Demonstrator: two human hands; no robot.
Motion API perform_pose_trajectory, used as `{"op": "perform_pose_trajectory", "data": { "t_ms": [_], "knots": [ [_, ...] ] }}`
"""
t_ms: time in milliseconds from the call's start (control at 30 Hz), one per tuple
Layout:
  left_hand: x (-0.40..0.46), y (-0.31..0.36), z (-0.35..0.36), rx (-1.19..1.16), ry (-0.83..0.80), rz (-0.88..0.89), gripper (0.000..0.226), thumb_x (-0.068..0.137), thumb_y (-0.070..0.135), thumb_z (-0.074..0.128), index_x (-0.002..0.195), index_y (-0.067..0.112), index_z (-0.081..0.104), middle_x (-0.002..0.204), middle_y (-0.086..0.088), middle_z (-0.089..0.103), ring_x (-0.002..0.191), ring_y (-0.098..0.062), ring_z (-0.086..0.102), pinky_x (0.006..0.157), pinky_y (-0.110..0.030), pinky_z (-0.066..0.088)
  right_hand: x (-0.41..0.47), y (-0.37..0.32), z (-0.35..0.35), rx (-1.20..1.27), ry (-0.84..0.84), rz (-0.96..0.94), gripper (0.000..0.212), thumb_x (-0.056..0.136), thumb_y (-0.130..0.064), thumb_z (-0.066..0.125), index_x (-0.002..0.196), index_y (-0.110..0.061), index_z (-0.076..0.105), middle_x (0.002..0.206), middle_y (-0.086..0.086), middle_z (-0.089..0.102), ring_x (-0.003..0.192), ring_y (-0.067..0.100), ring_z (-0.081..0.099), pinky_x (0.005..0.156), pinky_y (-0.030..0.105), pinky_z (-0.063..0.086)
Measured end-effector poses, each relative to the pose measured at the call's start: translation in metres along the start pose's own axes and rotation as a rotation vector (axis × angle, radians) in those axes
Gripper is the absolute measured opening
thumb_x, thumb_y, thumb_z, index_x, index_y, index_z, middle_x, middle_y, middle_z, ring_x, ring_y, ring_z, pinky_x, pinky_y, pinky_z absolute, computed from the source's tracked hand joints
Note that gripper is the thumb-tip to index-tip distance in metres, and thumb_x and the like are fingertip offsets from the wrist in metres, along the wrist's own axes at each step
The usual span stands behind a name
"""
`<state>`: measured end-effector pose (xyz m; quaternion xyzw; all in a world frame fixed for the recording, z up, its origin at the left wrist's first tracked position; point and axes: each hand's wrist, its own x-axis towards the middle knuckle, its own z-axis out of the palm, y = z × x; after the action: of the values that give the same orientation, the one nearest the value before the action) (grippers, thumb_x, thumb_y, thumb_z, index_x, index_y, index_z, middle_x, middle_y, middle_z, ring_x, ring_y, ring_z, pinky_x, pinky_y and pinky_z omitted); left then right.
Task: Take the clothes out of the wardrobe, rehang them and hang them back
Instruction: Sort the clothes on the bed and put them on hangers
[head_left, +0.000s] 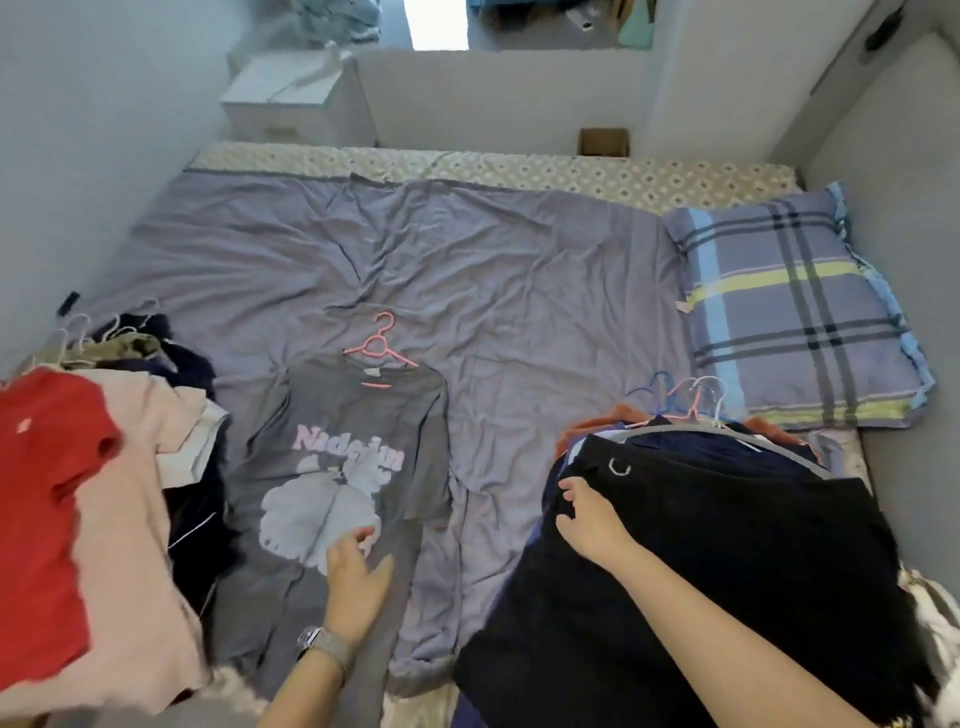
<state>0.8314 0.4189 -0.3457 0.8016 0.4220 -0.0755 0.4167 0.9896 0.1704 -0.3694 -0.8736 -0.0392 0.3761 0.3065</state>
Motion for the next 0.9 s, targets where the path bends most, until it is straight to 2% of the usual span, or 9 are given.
{"op": "perform_pose_trajectory", "data": {
  "t_ms": [200, 267, 333, 433, 533, 633, 700, 833, 900],
  "knots": [
    [0.095, -0.049, -0.062, -0.118, -0.076, -0.039, 0.036, 0.085, 0.007, 0.059, 0.12, 0.009, 0.051, 0.122, -0.004, 0.05, 0.105, -0.015, 0.05, 0.083, -0.026, 0.042, 0.047, -0.068, 0.089, -0.019, -0.017, 0.092, 0.039, 0.091, -0.016, 0.057, 0.128, -0.009, 0.048, 0.122, 0.008, 0.055, 0.112, 0.024, 0.055, 0.09, 0.027, 0.04],
    [0.123, -0.066, -0.074, -0.136, -0.123, -0.054, 0.03, 0.085, 0.008, 0.059, 0.114, 0.012, 0.055, 0.116, 0.0, 0.056, 0.101, -0.013, 0.055, 0.085, -0.028, 0.047, 0.07, -0.077, 0.123, -0.02, -0.046, 0.14, 0.036, 0.089, -0.01, 0.057, 0.125, -0.007, 0.05, 0.121, 0.011, 0.057, 0.108, 0.024, 0.056, 0.094, 0.028, 0.042],
    [0.149, -0.084, -0.084, -0.177, -0.151, -0.073, 0.023, 0.086, 0.008, 0.058, 0.107, 0.017, 0.057, 0.111, 0.001, 0.061, 0.099, -0.012, 0.058, 0.088, -0.032, 0.05, 0.098, -0.083, 0.154, -0.075, -0.125, 0.146, 0.034, 0.087, -0.006, 0.055, 0.12, -0.006, 0.05, 0.119, 0.014, 0.057, 0.111, 0.028, 0.056, 0.097, 0.034, 0.044],
    [0.184, -0.113, -0.092, -0.245, -0.136, -0.091, 0.018, 0.088, 0.01, 0.059, 0.097, 0.025, 0.057, 0.099, 0.007, 0.062, 0.094, -0.01, 0.059, 0.079, -0.019, 0.046, 0.15, -0.096, 0.189, -0.108, -0.188, 0.147, 0.041, 0.087, -0.007, 0.059, 0.124, -0.009, 0.042, 0.117, 0.007, 0.053, 0.117, 0.028, 0.053, 0.094, 0.029, 0.044],
    [0.22, -0.138, -0.084, -0.235, -0.113, -0.069, 0.014, 0.09, 0.013, 0.056, 0.102, 0.02, 0.056, 0.095, 0.01, 0.06, 0.091, -0.008, 0.057, 0.073, -0.012, 0.039, 0.201, -0.112, 0.212, -0.114, 0.082, 0.039, 0.081, 0.08, -0.015, 0.073, 0.142, -0.005, 0.021, 0.139, 0.014, 0.042, 0.128, 0.032, 0.044, 0.106, 0.041, 0.038],
    [0.254, -0.159, -0.072, -0.2, -0.141, -0.023, 0.017, 0.09, 0.012, 0.053, 0.103, 0.022, 0.053, 0.092, 0.014, 0.057, 0.088, -0.004, 0.056, 0.074, -0.011, 0.039, 0.271, -0.126, 0.208, 0.023, 0.231, 0.049, 0.097, 0.076, -0.021, 0.078, 0.146, 0.0, 0.014, 0.147, 0.021, 0.034, 0.134, 0.032, 0.038, 0.113, 0.043, 0.029],
    [0.272, -0.173, -0.064, -0.209, -0.143, -0.012, 0.018, 0.089, 0.011, 0.052, 0.103, 0.023, 0.053, 0.092, 0.015, 0.057, 0.085, 0.001, 0.054, 0.073, -0.011, 0.041, 0.317, -0.137, 0.202, 0.177, 0.298, 0.099, 0.108, 0.07, -0.033, 0.08, 0.147, -0.002, 0.011, 0.147, 0.018, 0.035, 0.133, 0.028, 0.041, 0.113, 0.041, 0.033],
    [0.28, -0.201, -0.051, -0.258, -0.12, -0.024, 0.019, 0.089, 0.013, 0.053, 0.105, 0.024, 0.053, 0.096, 0.014, 0.06, 0.086, -0.001, 0.057, 0.071, -0.009, 0.042, 0.372, -0.155, 0.199, 0.429, 0.385, 0.105, 0.078, 0.084, -0.019, 0.073, 0.142, 0.0, 0.024, 0.125, -0.002, 0.043, 0.113, 0.008, 0.047, 0.091, 0.013, 0.04],
    [0.273, -0.217, -0.045, -0.283, -0.134, -0.054, 0.019, 0.091, 0.013, 0.052, 0.107, 0.023, 0.054, 0.098, 0.013, 0.06, 0.089, -0.001, 0.057, 0.072, -0.008, 0.043, 0.382, -0.169, 0.198, 0.644, 0.45, 0.086, 0.075, 0.08, -0.026, 0.077, 0.136, -0.006, 0.031, 0.128, -0.001, 0.051, 0.109, 0.01, 0.056, 0.092, 0.021, 0.048]
  ]
}}
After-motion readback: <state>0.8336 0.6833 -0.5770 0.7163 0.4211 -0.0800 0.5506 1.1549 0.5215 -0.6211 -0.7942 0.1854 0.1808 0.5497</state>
